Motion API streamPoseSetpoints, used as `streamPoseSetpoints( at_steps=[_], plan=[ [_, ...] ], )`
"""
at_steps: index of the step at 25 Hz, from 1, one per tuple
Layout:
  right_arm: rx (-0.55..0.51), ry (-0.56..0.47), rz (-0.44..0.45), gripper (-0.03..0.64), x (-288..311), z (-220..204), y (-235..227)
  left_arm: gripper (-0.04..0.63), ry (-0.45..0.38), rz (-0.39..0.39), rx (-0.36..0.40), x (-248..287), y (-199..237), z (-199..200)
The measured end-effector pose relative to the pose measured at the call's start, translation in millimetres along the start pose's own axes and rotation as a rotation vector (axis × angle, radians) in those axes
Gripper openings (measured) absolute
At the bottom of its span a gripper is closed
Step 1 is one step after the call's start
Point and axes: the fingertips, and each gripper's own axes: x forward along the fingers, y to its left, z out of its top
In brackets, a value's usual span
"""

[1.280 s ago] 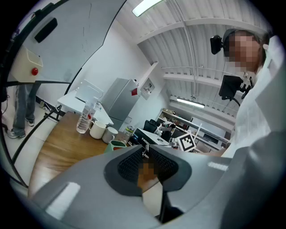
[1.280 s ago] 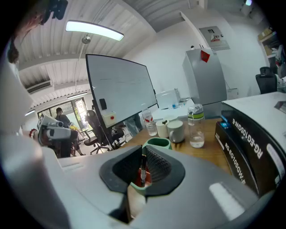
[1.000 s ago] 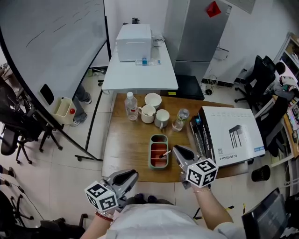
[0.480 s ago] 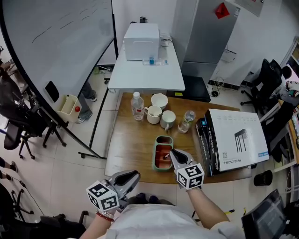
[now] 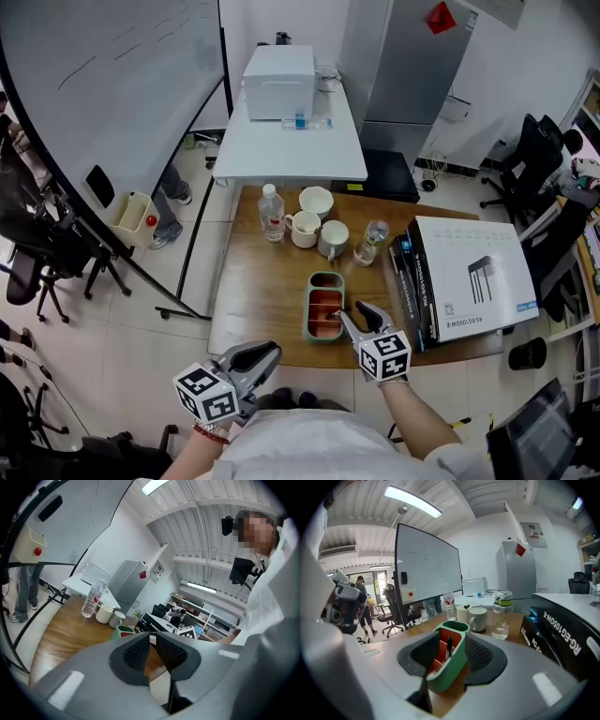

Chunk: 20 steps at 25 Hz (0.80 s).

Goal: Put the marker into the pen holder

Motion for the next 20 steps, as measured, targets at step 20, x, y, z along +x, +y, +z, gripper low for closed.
streamPoseSetpoints(
  at_steps=[20],
  plan=[
    [0.102, 0.042, 0.06, 0.028, 11.3, 4.6, -7.0, 0.048, -0.015, 0.022, -0.001, -20.2, 3.3, 0.5]
  ],
)
